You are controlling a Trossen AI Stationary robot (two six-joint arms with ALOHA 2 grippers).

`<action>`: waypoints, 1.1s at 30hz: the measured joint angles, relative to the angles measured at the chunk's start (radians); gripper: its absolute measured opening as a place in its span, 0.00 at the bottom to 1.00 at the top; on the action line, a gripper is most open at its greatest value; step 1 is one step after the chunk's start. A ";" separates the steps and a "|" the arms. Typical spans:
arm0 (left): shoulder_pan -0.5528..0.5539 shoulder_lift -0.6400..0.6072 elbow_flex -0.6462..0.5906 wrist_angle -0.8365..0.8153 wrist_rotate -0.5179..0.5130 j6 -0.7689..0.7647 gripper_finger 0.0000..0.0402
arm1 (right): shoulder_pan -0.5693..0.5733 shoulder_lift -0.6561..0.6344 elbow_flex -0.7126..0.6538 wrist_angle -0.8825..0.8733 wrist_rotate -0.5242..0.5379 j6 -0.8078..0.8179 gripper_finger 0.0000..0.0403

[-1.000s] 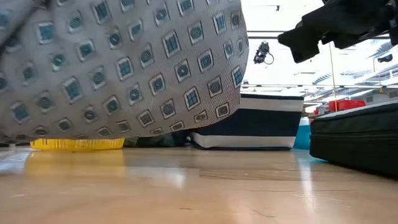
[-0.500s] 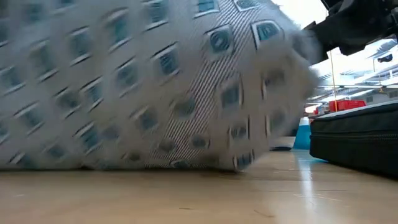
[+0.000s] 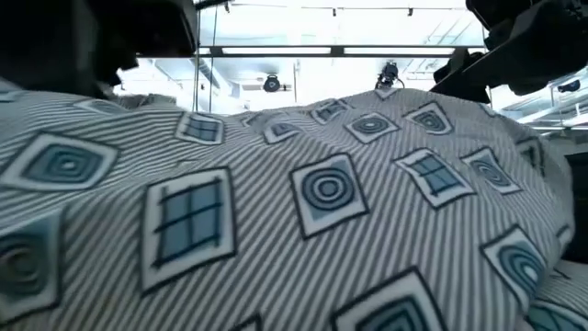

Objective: Pick & place medical supplies in basket/bin
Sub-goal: Put the gray patient gown into the blue laundry organizer

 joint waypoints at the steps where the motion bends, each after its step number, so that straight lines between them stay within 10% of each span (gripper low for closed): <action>1: 0.002 0.011 0.000 0.009 0.021 0.001 0.75 | 0.000 0.000 0.000 -0.003 -0.001 0.003 0.54; 18: 0.109 0.086 0.002 -0.025 0.206 0.124 0.89 | 0.000 0.000 0.000 -0.026 0.000 0.043 0.58; 33: 0.135 -0.138 0.131 -0.250 -0.086 0.316 0.97 | 0.000 0.000 0.000 -0.041 0.005 0.046 0.58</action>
